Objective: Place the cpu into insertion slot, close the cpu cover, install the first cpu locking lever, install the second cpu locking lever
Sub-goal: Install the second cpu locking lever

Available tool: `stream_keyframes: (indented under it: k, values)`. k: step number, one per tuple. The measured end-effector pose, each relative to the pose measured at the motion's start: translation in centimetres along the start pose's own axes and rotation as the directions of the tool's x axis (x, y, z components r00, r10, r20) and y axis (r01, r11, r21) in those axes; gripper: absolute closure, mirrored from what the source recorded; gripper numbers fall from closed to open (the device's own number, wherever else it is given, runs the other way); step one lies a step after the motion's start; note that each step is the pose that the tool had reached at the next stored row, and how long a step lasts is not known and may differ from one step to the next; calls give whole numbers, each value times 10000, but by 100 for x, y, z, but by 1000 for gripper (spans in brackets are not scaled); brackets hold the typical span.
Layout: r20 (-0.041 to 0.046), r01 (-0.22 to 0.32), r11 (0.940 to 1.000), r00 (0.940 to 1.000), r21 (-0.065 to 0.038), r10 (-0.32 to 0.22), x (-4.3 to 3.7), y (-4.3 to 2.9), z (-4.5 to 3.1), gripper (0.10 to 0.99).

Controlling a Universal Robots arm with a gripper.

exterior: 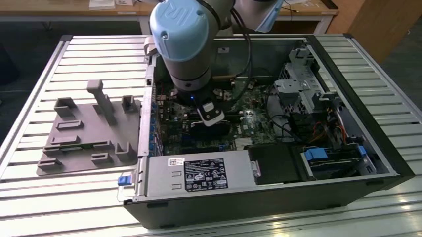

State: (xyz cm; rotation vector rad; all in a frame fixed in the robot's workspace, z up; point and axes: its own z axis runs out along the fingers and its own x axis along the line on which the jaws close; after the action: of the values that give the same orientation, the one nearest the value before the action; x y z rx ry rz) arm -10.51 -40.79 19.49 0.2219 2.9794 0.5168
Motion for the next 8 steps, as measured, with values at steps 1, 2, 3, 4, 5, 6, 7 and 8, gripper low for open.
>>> stream_keyframes:
  k: [1,2,3,4,5,6,7,8]
  values:
    - [2,0,10000,10000,-2,0,-2,8,-19,980]
    - [2,0,10000,10000,-2,0,-4,15,-39,980]
    - [2,0,10000,10000,-2,0,-5,21,-57,980]
    - [2,0,10000,10000,1,0,-7,28,-74,980]
    - [3,0,10000,10000,5,0,-8,34,-90,980]
    - [4,0,10000,10000,13,0,-9,38,-102,980]
    - [7,-1,10000,10000,26,1,-10,42,-111,980]
    - [13,-5,10000,10000,47,5,-10,45,-117,980]
